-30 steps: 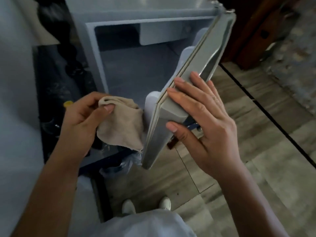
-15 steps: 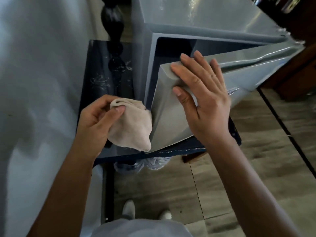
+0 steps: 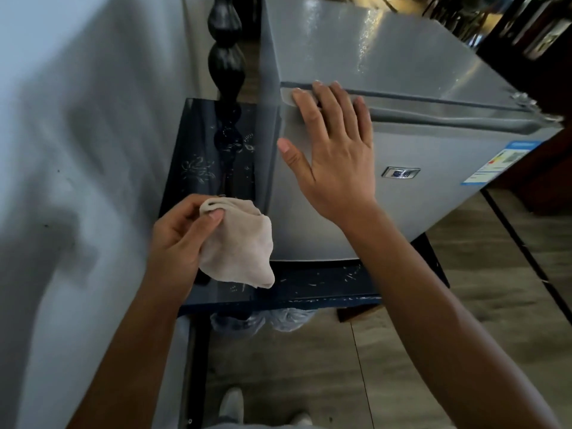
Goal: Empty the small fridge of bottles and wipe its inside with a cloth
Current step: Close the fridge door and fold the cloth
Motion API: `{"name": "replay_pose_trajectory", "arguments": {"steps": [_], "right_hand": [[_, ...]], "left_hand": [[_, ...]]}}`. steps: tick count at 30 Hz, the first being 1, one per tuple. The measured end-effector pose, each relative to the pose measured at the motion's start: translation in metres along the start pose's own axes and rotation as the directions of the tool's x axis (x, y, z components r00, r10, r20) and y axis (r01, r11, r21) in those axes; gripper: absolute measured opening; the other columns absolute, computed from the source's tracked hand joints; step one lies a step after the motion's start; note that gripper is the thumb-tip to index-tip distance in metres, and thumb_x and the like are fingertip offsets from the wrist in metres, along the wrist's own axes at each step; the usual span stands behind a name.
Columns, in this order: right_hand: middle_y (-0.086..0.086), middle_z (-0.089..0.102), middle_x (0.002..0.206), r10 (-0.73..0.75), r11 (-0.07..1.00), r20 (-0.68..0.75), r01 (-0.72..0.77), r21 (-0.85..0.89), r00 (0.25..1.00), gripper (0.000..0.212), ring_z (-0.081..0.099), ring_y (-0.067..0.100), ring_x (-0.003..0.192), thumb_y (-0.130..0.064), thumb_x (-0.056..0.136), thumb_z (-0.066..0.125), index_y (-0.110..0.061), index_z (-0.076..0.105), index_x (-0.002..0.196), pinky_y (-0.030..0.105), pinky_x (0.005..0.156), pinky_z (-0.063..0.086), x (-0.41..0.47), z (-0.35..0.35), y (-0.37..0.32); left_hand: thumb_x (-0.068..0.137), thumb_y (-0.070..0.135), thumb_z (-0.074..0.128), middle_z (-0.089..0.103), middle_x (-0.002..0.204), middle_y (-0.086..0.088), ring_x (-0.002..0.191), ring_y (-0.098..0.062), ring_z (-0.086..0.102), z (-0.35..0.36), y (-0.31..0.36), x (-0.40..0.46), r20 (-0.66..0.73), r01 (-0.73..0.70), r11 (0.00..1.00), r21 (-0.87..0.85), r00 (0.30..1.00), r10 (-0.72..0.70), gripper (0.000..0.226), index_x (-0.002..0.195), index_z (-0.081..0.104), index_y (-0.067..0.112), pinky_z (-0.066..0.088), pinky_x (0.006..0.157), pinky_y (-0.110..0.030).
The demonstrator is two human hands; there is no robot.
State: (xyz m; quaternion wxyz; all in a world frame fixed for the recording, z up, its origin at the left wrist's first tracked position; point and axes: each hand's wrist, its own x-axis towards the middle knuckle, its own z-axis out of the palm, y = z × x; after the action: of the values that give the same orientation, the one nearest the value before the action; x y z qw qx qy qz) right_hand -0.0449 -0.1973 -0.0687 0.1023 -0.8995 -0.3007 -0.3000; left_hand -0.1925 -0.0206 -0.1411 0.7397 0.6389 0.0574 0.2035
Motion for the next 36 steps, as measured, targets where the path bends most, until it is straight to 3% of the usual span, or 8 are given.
{"name": "replay_pose_trajectory", "arguments": {"steps": [4,11,15,18,21,25,27,36], "right_hand": [[0.006,0.036,0.16,0.001,1.0,0.007,-0.001,0.01,1.0,0.061,0.023,0.027,0.152,-0.056,0.102,0.036,-0.023,0.035,0.153,0.048,0.125,0.013,0.001,0.001,0.001],[0.005,0.036,0.16,0.006,0.978,0.13,-0.033,0.207,0.991,0.062,0.02,0.024,0.153,-0.058,0.099,0.042,-0.024,0.04,0.151,0.046,0.126,0.01,0.002,-0.017,0.003],[-0.003,0.047,0.153,0.022,0.859,0.17,-0.105,0.501,0.985,0.045,0.036,0.014,0.146,-0.045,0.097,0.058,-0.023,0.058,0.136,0.034,0.119,0.032,-0.006,-0.061,0.018],[-0.011,0.065,0.13,0.034,0.747,0.187,-0.149,0.648,0.982,0.031,0.06,0.003,0.121,-0.036,0.098,0.061,-0.023,0.067,0.125,0.025,0.102,0.048,-0.025,-0.101,0.022],[-0.009,0.067,0.127,-0.004,0.628,0.309,-0.238,0.741,0.951,0.033,0.062,0.001,0.119,-0.032,0.097,0.061,-0.021,0.064,0.129,0.023,0.101,0.048,-0.053,-0.123,0.023],[0.0,0.068,0.127,-0.003,0.562,0.454,-0.374,0.738,0.891,0.048,0.065,0.01,0.119,-0.028,0.091,0.069,-0.012,0.059,0.134,0.031,0.103,0.052,-0.093,-0.138,0.028],[-0.002,0.07,0.123,0.054,0.595,0.466,-0.403,0.695,0.883,0.05,0.067,0.011,0.114,-0.029,0.087,0.075,-0.014,0.06,0.133,0.035,0.1,0.054,-0.111,-0.146,0.031],[-0.007,0.068,0.086,0.336,0.626,0.409,-0.526,0.575,0.848,0.03,0.065,0.013,0.077,-0.042,0.077,0.081,-0.023,0.071,0.097,0.036,0.067,0.054,-0.217,-0.221,0.059]], "left_hand": [[0.09,0.03,0.062,0.069,0.111,-0.025,0.11,-0.049,0.061,0.002,0.003,-0.002,0.009,-0.005,1.0,-0.007,1.0,0.005,0.018,0.1,0.073,0.021,0.045,0.099,-0.063],[0.09,0.031,0.058,0.072,0.094,0.001,0.093,-0.022,0.067,0.025,0.034,-0.002,0.154,-0.067,0.995,0.068,0.987,0.055,0.015,0.095,0.072,0.028,0.051,0.082,-0.039],[0.089,0.03,0.057,0.07,0.084,0.007,0.081,-0.012,0.064,0.041,0.065,0.003,0.302,-0.149,0.981,0.122,0.947,0.107,0.015,0.091,0.072,0.028,0.049,0.071,-0.024],[0.089,0.03,0.058,0.068,0.087,-0.004,0.084,-0.023,0.062,0.051,0.081,0.007,0.376,-0.188,0.979,0.086,0.915,0.143,0.018,0.095,0.071,0.019,0.046,0.076,-0.036],[0.089,0.029,0.058,0.064,0.083,-0.005,0.08,-0.024,0.057,0.065,0.09,0.005,0.44,-0.185,0.982,0.022,0.884,0.157,0.018,0.094,0.071,0.017,0.042,0.072,-0.039],[0.088,0.028,0.059,0.064,0.076,-0.003,0.073,-0.015,0.059,0.092,0.092,-0.004,0.551,-0.139,0.99,-0.023,0.825,0.129,0.017,0.091,0.07,0.015,0.044,0.068,-0.027],[0.088,0.028,0.059,0.063,0.079,-0.013,0.078,-0.022,0.059,0.107,0.088,-0.009,0.619,-0.131,0.991,-0.013,0.778,0.111,0.018,0.09,0.069,0.013,0.045,0.071,-0.035],[0.086,0.028,0.059,0.057,0.072,0.001,0.069,-0.01,0.051,0.184,0.091,-0.06,0.801,-0.103,0.992,-0.078,0.585,0.124,0.015,0.083,0.064,0.014,0.04,0.062,-0.02]]}}
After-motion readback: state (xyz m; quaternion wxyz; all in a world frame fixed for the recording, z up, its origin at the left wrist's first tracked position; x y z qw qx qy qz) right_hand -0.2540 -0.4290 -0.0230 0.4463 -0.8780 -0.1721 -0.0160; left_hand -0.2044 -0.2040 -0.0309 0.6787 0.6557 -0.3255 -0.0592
